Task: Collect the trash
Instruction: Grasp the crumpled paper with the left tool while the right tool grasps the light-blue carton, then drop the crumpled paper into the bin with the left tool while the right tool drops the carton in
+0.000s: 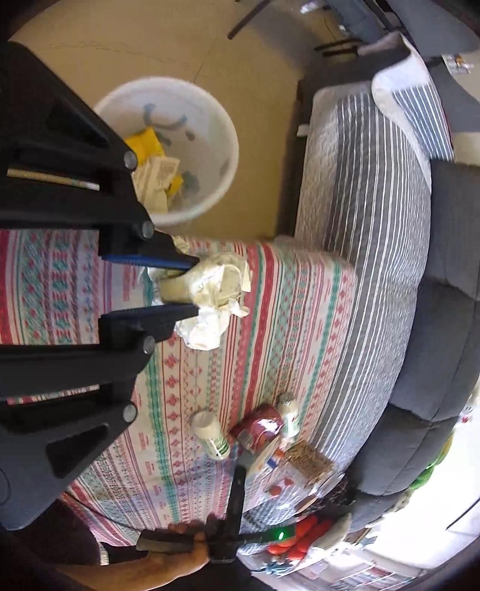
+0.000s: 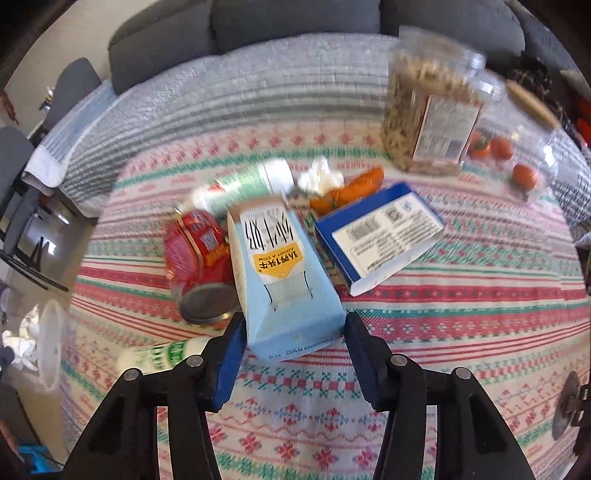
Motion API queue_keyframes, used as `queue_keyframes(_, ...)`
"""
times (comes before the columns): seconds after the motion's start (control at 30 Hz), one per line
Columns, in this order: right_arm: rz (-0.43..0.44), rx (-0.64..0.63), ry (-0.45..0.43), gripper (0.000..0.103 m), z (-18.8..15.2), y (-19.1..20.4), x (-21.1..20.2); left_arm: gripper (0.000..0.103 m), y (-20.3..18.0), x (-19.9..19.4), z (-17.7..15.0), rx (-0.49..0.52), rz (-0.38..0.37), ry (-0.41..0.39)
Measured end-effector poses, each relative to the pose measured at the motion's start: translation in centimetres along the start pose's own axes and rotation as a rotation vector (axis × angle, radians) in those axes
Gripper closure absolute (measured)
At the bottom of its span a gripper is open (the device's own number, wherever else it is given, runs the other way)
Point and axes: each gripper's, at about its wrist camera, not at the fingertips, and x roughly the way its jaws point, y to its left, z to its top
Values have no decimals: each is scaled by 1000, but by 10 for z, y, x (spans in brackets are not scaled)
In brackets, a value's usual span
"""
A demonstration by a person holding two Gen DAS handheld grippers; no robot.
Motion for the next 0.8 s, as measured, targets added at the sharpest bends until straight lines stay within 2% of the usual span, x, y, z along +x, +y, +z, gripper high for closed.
queue_keyframes(0.23,58,-23,-106,49,-9,10,-57,83,47,-15,-9,-92,37,-14)
queue_keyframes(0.47,148,-88,-174,50,-17,49,-93,82,85,-22,-20,-168,99,-13)
queue_keyframes(0.63,240,-172,-178,50,-26,97,-99,82,108,-17,-29,-222,144,7)
queue_keyframes(0.8,311,-236,-125,50,-39,147,-81,82,121,-11,-33,-217,176,9)
